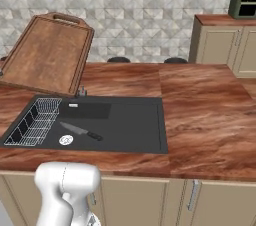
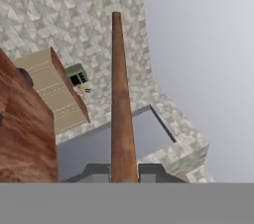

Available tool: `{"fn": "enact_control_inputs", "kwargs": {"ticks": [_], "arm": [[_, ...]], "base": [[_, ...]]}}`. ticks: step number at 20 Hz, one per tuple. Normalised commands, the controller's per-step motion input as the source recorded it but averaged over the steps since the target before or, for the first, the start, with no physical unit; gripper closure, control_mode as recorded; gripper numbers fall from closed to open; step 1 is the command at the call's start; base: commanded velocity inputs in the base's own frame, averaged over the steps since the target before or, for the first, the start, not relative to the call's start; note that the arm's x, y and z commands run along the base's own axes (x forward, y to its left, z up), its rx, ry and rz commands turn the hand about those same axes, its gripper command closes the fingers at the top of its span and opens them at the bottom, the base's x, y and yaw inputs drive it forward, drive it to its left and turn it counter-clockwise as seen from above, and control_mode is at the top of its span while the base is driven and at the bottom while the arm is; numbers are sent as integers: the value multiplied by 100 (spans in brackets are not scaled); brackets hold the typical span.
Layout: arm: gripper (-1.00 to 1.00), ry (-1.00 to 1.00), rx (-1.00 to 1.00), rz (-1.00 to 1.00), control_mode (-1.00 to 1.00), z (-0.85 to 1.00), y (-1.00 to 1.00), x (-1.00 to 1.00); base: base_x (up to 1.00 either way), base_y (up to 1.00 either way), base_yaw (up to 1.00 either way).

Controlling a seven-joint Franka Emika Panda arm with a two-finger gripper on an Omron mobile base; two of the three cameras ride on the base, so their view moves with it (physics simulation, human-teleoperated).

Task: Move the cutting board and knife to the sink. Then move spray from the cabinet to the counter.

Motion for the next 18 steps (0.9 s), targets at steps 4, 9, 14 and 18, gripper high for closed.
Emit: {"fn": "enact_control_inputs", "kwargs": {"ticks": [4,9,14,18], "arm": [[100,1,0,4,-100,0,0,-3],[100,2,-1,26,-100,0,0,-2],[100,4,0,40,-100,0,0,-4],[100,15,0,22,-100,0,-2,49]], "base": [[0,0,0],[0,0,0],[0,0,0],[0,0,0]]}}
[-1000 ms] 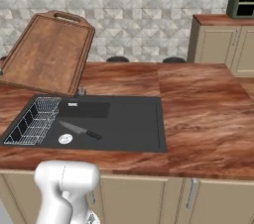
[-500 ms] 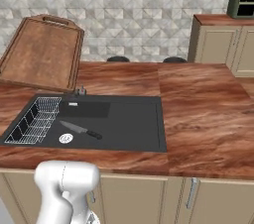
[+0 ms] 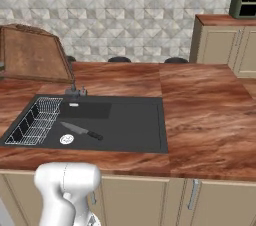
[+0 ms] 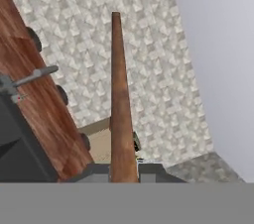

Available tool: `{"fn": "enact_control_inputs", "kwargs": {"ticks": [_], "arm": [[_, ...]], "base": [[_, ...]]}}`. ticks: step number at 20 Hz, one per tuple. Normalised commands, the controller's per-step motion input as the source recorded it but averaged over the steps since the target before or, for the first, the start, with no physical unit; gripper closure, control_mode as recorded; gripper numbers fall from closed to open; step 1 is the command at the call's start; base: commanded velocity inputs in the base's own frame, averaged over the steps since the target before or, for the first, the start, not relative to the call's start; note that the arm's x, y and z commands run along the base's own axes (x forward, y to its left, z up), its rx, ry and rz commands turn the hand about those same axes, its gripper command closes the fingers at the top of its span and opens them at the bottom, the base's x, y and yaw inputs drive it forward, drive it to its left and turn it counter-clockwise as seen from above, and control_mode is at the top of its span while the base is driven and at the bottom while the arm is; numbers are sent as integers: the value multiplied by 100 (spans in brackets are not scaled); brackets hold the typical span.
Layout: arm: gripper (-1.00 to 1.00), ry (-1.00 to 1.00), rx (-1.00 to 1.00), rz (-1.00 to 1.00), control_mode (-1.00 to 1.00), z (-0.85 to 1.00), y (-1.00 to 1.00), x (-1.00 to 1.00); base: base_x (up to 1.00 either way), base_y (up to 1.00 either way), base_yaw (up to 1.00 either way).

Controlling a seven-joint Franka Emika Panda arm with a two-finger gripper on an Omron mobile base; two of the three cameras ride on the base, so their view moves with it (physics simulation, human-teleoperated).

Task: Move the cutting board and knife to the sink. Then move spray from the cabinet to the counter.

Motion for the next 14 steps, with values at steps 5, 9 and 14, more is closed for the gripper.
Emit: {"fn": "enact_control_inputs", "kwargs": {"ticks": [5,9,14], "arm": [[100,20,0,16,-100,4,-7,65],[100,35,0,25,-100,1,-17,44],[100,13,6,29,-100,-1,-19,22]], "base": [[0,0,0],[0,0,0],[0,0,0]]}}
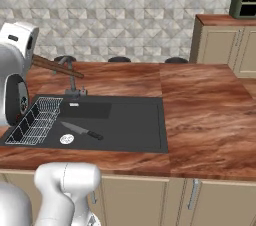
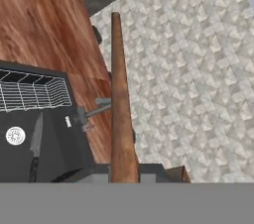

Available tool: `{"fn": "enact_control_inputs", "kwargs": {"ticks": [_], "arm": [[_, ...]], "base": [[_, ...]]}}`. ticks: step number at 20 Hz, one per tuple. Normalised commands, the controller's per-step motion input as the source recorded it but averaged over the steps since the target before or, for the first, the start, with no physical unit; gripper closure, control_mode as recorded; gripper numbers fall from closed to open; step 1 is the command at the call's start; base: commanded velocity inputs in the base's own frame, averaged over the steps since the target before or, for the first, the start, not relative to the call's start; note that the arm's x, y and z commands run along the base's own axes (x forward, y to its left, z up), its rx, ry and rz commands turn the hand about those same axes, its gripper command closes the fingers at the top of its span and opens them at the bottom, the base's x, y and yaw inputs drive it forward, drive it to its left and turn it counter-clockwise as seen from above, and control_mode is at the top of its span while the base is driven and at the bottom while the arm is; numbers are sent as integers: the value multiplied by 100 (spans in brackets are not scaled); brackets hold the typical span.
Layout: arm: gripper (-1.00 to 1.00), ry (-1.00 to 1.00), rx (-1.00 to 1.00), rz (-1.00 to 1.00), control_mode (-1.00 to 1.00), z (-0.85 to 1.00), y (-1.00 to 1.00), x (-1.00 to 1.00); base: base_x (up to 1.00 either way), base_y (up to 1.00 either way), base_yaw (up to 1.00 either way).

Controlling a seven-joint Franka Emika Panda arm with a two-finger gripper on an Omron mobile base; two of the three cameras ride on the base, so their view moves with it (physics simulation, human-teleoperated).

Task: Move the cutting board and knife to the sink. Then move spray from the cabinet to the counter.

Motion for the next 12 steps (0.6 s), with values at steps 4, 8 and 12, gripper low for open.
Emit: {"fn": "enact_control_inputs", "kwargs": {"ticks": [4,8,12], "arm": [[100,1,3,12,-100,-28,-13,0],[100,0,0,3,-100,-33,0,0],[100,8,0,0,-100,-48,0,14]], "base": [[0,0,0],[0,0,0],[0,0,0]]}}
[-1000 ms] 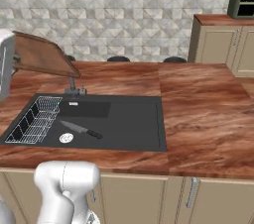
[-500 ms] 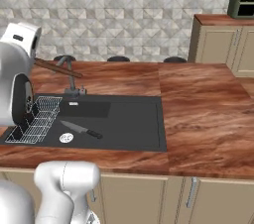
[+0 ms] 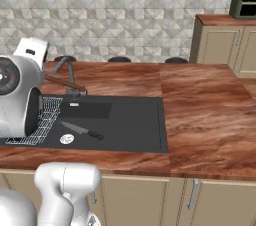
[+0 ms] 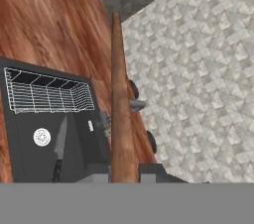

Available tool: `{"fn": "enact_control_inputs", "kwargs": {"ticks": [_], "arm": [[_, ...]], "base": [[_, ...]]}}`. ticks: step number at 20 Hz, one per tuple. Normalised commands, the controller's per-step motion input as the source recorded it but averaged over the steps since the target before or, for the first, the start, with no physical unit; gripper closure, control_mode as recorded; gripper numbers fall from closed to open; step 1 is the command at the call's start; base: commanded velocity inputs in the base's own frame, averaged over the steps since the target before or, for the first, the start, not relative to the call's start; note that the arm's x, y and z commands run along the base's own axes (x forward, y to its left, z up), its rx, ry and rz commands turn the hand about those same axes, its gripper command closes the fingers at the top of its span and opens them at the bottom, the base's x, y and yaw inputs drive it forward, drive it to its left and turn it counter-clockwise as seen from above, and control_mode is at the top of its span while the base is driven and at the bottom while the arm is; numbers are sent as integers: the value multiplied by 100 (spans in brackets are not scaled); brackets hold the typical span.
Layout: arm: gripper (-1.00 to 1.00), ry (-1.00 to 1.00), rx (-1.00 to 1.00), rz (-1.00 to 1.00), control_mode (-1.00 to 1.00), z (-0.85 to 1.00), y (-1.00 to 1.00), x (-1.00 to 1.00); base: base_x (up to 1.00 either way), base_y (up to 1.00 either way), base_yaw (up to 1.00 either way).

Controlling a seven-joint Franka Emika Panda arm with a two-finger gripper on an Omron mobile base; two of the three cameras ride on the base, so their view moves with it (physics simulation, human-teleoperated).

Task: Move the cutting board and knife to the sink. Then move spray from the cabinet to the counter.

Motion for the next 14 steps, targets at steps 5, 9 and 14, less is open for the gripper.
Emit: {"fn": "enact_control_inputs", "kwargs": {"ticks": [5,9,14], "arm": [[100,17,0,0,-100,-34,-3,24],[100,-4,0,0,-100,-10,0,16],[100,0,0,0,-100,-21,-2,12]], "base": [[0,0,0],[0,0,0],[0,0,0]]}}
